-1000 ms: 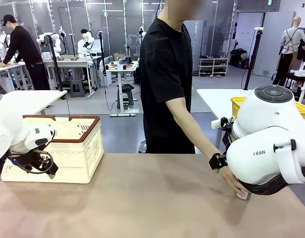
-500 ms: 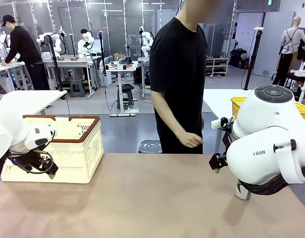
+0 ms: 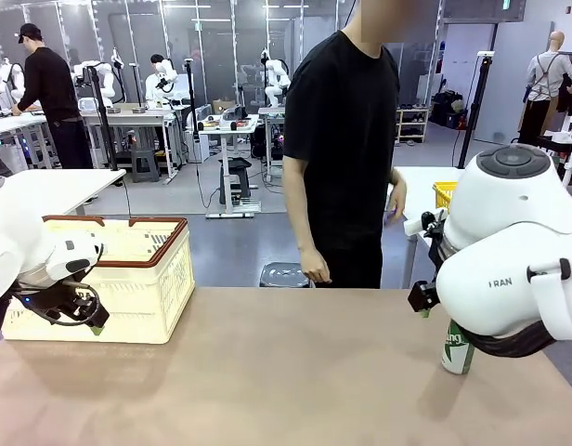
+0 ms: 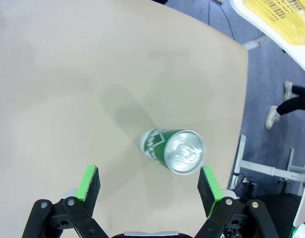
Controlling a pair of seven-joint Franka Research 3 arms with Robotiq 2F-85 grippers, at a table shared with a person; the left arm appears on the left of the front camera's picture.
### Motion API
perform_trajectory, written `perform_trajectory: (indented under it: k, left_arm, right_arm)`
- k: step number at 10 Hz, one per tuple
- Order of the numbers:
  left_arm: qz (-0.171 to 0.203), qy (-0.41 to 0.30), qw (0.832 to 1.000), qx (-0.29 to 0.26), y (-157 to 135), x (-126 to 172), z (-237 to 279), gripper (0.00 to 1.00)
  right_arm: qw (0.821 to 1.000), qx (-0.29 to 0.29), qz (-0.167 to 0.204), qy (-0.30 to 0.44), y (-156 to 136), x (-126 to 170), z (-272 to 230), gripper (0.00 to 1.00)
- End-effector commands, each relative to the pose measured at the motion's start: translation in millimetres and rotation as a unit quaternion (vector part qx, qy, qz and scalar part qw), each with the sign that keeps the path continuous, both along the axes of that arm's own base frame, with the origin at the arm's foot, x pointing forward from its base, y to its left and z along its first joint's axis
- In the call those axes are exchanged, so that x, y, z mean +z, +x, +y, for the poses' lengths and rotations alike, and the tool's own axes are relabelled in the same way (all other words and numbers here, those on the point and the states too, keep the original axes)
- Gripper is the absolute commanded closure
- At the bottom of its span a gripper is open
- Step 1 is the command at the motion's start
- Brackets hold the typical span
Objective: Place the drinks into the Shopping basket.
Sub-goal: Pick up one drink and place it into the Shopping basket.
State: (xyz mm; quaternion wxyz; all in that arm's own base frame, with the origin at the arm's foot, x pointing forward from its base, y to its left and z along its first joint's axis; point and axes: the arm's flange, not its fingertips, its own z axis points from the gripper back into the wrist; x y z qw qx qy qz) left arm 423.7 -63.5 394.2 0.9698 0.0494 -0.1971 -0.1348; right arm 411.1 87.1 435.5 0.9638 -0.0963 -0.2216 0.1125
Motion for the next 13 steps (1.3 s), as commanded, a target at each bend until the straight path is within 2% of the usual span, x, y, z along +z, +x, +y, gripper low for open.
perform_trajectory:
  k: [1,3,8,13]
  left_arm:
    - [0.001,0.001,1.0,0.001,-0.9,1.7,0.5,0.0]
    - [0.001,0.001,1.0,0.001,-0.9,1.7,0.5,0.0]
    - [0.001,0.001,1.0,0.001,-0.9,1.7,0.5,0.0]
    - [0.001,0.001,1.0,0.001,-0.9,1.7,0.5,0.0]
  right_arm:
    - [1.0,-0.019,0.018,-0.005,9.2,6.7,-18.5,0.0]
    - [0.999,-0.018,0.037,0.015,16.5,10.8,-38.7,0.0]
    - [0.997,0.0,0.049,0.061,28.5,12.1,-57.7,0.0]
    - [0.994,-0.014,0.083,0.072,44.2,-9.1,-66.7,0.0]
